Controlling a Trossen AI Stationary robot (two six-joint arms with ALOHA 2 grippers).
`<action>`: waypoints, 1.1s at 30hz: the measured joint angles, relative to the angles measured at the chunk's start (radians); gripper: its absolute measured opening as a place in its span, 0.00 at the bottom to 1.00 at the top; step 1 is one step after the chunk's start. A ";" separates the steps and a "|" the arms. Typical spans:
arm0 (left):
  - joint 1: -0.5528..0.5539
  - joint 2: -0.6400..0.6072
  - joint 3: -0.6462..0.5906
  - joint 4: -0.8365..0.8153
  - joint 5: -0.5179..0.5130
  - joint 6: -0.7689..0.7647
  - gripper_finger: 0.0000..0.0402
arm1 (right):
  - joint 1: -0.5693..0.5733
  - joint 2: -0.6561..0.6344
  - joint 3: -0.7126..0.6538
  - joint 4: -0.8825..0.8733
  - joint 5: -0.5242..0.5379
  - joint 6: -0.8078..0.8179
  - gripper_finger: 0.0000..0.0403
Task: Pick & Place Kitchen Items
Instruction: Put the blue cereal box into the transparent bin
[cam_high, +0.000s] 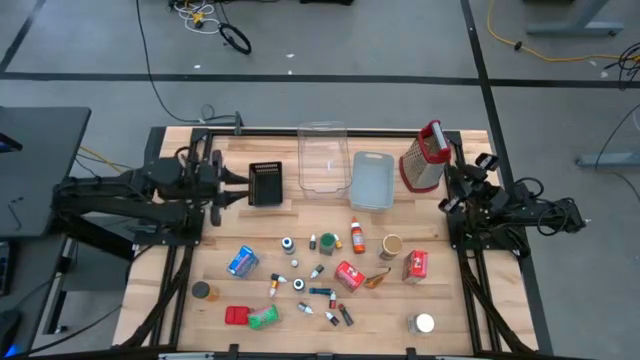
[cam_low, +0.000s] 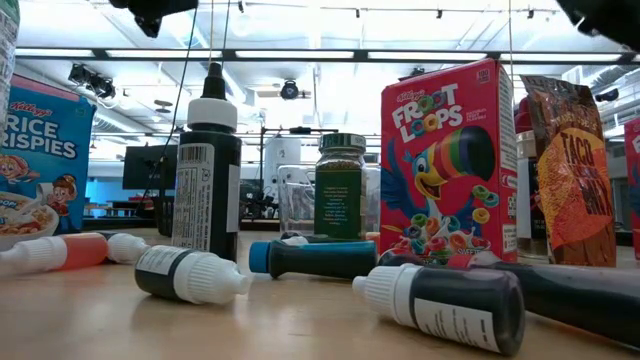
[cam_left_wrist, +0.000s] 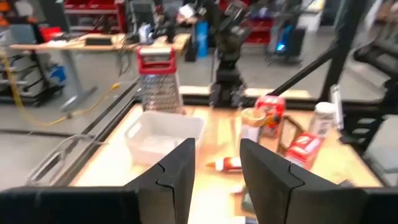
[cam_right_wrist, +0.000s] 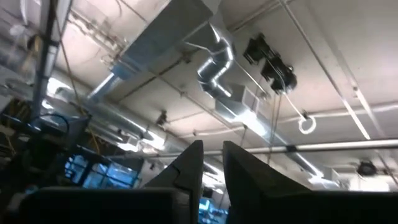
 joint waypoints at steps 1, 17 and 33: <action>0.000 0.023 0.012 -0.002 -0.003 0.016 0.34 | 0.000 0.000 0.009 -0.004 -0.005 -0.001 0.20; 0.000 0.275 0.079 0.014 -0.094 0.174 0.34 | 0.000 0.013 0.056 -0.071 -0.064 0.173 0.48; -0.016 0.427 0.085 0.113 0.042 0.136 0.43 | 0.000 0.378 0.089 0.014 -0.211 0.600 0.47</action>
